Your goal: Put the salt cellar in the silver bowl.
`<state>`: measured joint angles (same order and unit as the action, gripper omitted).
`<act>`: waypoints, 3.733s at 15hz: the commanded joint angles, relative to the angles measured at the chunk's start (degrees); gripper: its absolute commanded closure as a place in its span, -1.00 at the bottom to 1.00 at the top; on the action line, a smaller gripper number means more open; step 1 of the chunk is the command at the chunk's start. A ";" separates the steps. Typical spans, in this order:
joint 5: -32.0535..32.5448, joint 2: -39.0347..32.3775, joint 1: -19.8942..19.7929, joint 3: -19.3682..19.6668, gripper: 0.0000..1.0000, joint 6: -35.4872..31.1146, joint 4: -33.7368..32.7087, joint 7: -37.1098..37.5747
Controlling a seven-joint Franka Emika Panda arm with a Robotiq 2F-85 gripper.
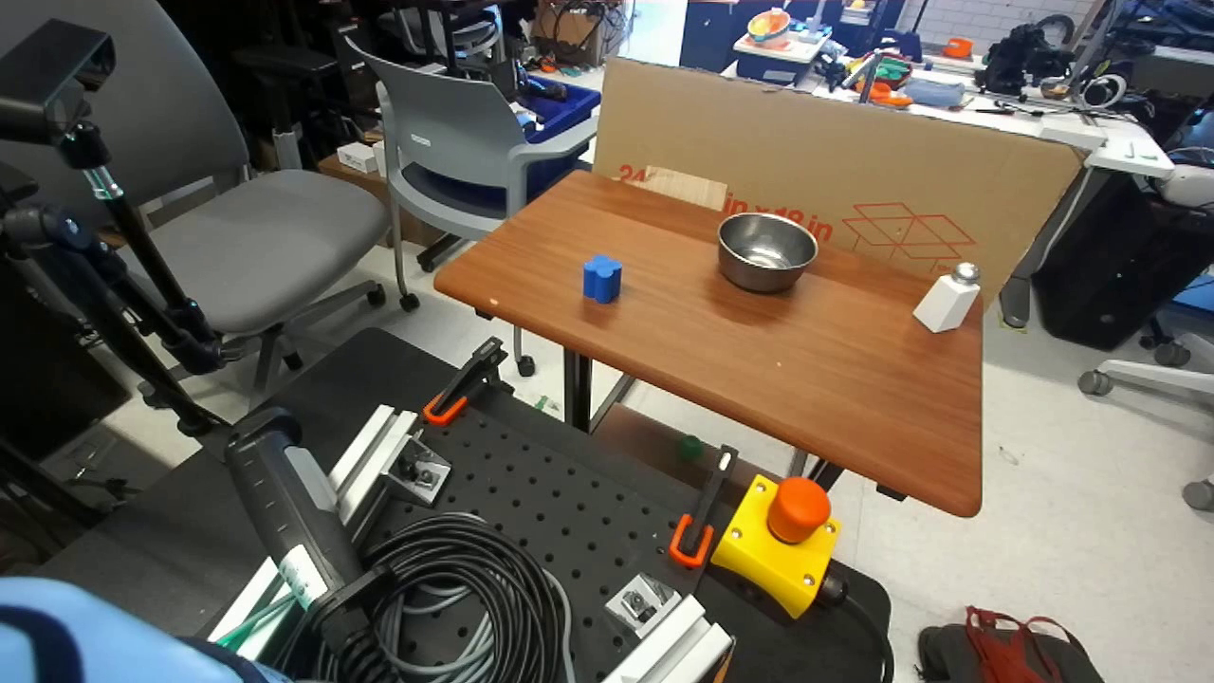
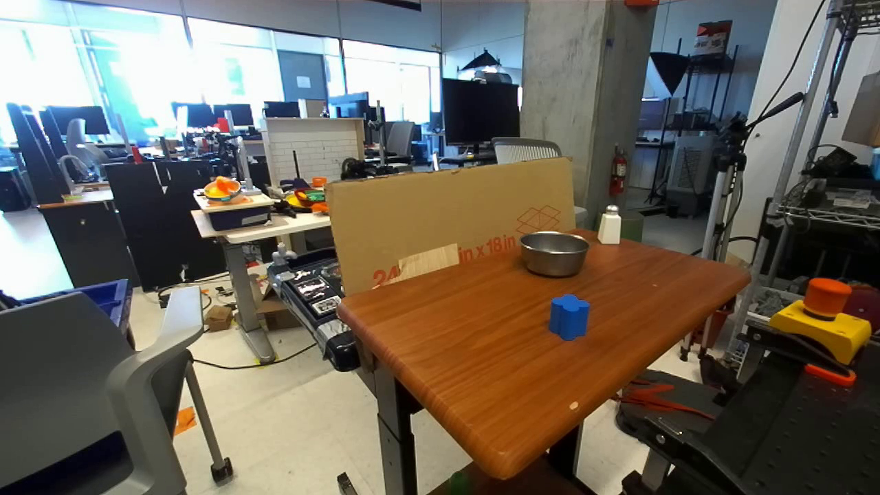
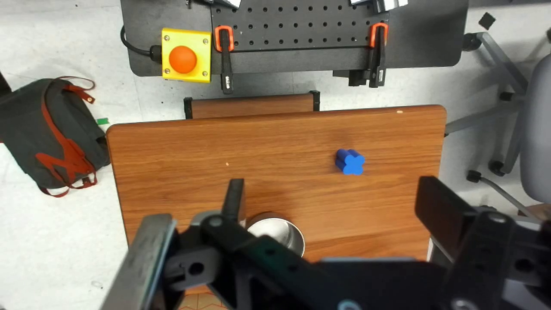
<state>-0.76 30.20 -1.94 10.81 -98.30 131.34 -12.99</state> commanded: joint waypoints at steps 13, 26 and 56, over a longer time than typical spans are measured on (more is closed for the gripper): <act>-2.91 -33.81 -5.17 0.60 -1.00 -19.65 -19.32 5.83; -8.26 -62.82 -12.09 -1.06 -1.00 -20.79 -44.54 11.70; 1.72 -76.43 -7.99 0.50 0.76 -22.30 -51.09 25.11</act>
<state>-0.10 -47.33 -10.72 10.96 -121.21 80.47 11.58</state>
